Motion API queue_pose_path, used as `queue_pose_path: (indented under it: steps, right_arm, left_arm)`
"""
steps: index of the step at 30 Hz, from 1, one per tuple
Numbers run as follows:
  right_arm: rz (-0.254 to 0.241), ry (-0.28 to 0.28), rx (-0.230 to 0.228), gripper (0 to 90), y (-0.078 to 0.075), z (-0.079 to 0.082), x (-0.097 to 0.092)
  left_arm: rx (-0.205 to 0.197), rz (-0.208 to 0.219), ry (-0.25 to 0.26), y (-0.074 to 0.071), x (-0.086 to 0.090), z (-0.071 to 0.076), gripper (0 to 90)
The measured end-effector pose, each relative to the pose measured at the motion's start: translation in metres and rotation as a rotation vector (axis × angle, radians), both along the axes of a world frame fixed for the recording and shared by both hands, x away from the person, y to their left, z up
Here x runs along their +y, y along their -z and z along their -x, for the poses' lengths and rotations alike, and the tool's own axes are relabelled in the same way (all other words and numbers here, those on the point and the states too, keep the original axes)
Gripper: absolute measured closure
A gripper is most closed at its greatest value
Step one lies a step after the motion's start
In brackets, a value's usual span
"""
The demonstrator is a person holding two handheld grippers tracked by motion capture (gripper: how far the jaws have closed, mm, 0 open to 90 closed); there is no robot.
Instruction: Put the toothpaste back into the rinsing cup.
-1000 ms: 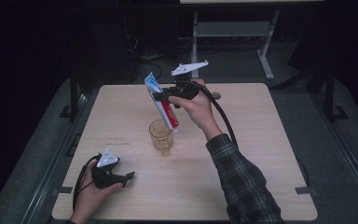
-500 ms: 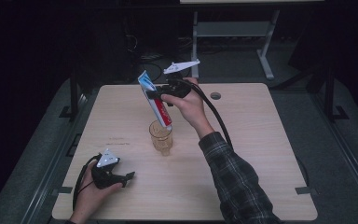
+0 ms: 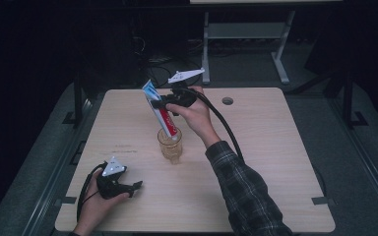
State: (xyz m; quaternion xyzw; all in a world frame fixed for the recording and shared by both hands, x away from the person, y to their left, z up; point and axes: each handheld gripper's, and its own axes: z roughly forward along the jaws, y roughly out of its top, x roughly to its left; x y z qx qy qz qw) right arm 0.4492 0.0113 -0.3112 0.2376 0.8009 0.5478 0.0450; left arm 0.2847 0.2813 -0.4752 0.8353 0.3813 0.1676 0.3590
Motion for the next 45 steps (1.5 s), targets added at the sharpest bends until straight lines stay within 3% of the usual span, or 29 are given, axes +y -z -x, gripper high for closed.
queue_pose_path:
  steps: [27,45]
  right_arm:
    - [0.037,-0.029,0.022,70.9,0.035,0.004,-0.002]
    - [0.100,-0.035,0.036,70.6,0.056,0.010,-0.006]
  left_arm:
    - [0.000,-0.002,0.002,0.000,0.000,0.000,14.0]
    - [0.001,-0.001,0.001,0.000,0.000,0.000,14.2]
